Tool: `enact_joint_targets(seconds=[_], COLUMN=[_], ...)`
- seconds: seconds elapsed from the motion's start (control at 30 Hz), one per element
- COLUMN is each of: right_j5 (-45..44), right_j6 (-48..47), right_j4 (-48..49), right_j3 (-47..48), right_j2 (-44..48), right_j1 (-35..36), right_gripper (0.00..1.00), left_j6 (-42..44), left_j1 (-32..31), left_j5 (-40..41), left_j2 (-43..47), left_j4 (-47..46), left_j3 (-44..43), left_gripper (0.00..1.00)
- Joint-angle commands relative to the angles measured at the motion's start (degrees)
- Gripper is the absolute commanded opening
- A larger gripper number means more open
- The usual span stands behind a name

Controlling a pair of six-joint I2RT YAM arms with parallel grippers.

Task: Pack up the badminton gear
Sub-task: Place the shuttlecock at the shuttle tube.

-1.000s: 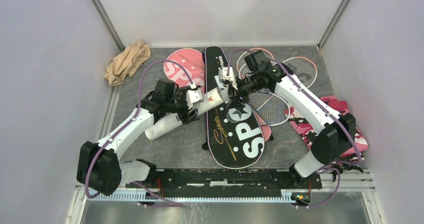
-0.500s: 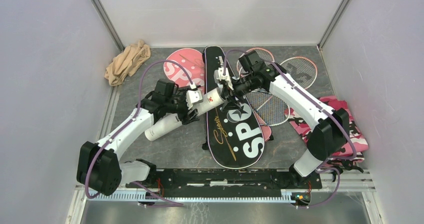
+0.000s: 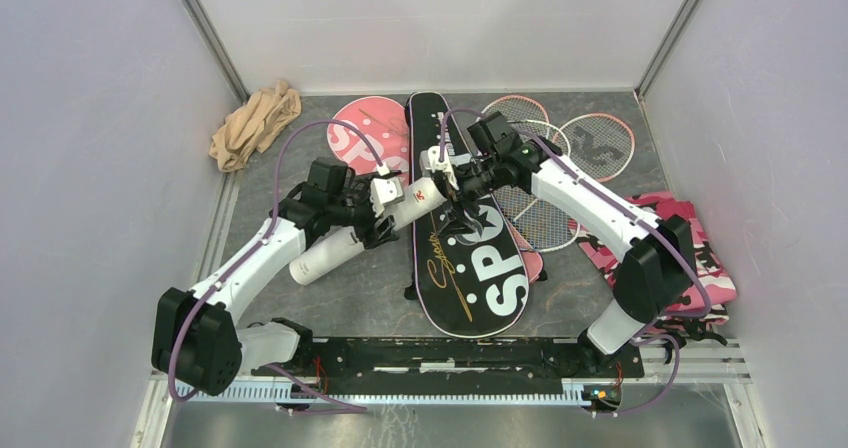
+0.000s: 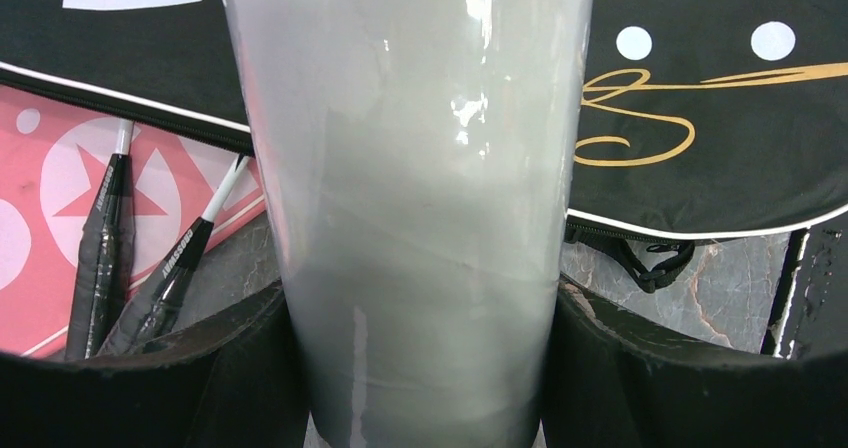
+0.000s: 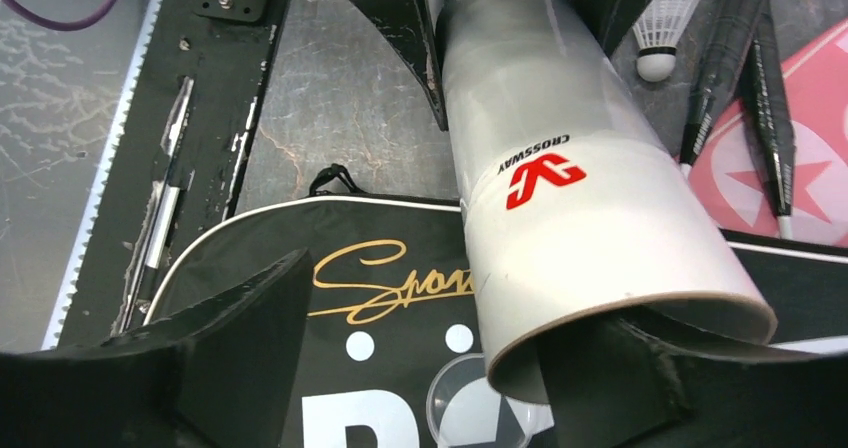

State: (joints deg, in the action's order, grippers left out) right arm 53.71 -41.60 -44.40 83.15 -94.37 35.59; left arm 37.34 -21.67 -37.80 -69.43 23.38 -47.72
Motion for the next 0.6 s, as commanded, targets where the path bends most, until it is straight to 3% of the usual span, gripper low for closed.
enact_joint_targets(seconds=[0.0,0.13,0.57], right_j5=[-4.86,-6.74,-10.51], right_j6=[0.80,1.26,1.70], right_j4=[3.00,3.58,3.73], right_j3=[-1.95,-1.46,-0.45], right_j2=[4.83,7.60,12.91], right_j1=[-0.03,-0.53,-5.45], right_gripper=[0.87,0.98,0.98], left_j6=[-3.75,-3.59,-4.81], left_j1=[1.43,2.05,3.86], left_j5=[-1.84,-2.11,-3.00], left_j2=[2.37,2.62,2.67], left_j4=[-4.90,-4.85,-5.22], left_j3=[-1.28,-1.16,-1.28], left_gripper=[0.02,0.02,0.02])
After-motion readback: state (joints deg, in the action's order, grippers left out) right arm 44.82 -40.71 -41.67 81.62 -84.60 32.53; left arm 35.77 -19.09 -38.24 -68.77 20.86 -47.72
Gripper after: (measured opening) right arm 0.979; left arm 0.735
